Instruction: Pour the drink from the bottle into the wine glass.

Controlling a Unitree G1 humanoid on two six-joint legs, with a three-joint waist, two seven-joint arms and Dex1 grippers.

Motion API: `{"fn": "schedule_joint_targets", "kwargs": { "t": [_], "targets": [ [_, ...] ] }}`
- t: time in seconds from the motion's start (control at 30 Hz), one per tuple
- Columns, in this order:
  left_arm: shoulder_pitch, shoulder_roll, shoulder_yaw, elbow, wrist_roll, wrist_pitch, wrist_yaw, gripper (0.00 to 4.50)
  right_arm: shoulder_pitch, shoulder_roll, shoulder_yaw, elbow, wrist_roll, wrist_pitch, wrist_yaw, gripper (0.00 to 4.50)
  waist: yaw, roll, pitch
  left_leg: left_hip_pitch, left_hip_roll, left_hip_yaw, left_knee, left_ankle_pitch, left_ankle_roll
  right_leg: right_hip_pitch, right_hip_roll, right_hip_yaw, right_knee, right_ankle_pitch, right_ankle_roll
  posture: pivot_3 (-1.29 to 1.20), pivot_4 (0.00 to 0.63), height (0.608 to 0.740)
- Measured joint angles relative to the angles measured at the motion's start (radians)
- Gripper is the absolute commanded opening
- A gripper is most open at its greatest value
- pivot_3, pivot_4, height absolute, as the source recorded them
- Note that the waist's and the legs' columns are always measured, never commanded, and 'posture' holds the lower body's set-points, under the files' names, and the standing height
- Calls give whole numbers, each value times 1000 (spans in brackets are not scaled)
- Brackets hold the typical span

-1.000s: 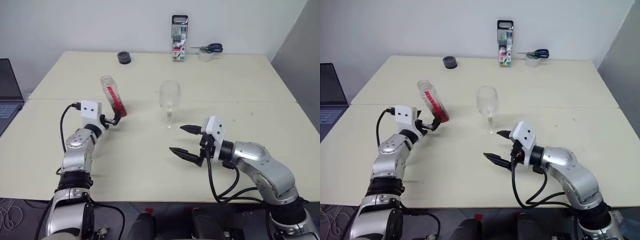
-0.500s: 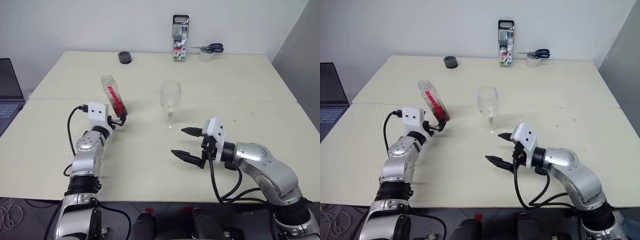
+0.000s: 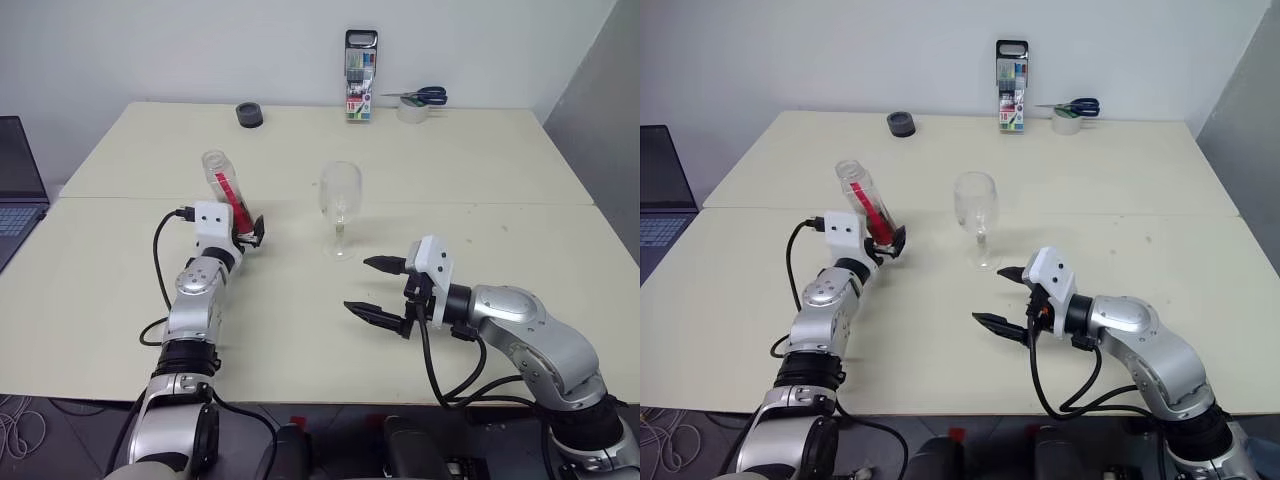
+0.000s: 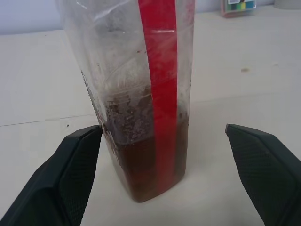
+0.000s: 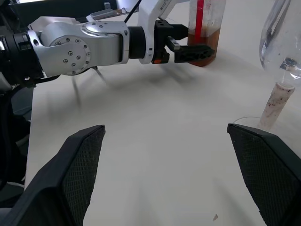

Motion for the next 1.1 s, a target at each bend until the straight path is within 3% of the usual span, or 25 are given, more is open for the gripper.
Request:
{"fn": "schedule_joint_targets", "kwargs": {
  "t": [0.57, 0.67, 0.9, 1.1],
  "targets": [
    [-103, -11, 6, 160, 1, -68, 84, 4500, -21, 2, -2, 1, 10, 0, 11, 4435, 0, 0, 0, 0, 0, 0, 0, 0, 0, 0, 0, 0, 0, 0, 0, 0, 150, 740],
    [-120, -4, 16, 187, -1, -85, 84, 3886, -21, 3, -2, 2, 10, 0, 10, 4500, 0, 0, 0, 0, 0, 0, 0, 0, 0, 0, 0, 0, 0, 0, 0, 0, 150, 740],
    [-147, 14, 35, 248, -10, -112, 54, 1768, -21, 4, -2, 9, 10, -1, 9, 4500, -1, 0, 0, 0, 0, 0, 0, 0, 0, 0, 0, 0, 0, 0, 0, 0, 150, 740],
    [-147, 19, 35, 252, -23, -119, -15, 1657, -21, 4, -3, 9, 10, -3, 5, 4500, -1, 0, 0, 0, 0, 0, 0, 1, -1, 0, 0, 0, 0, 0, 0, 0, 150, 740]
  ]
}}
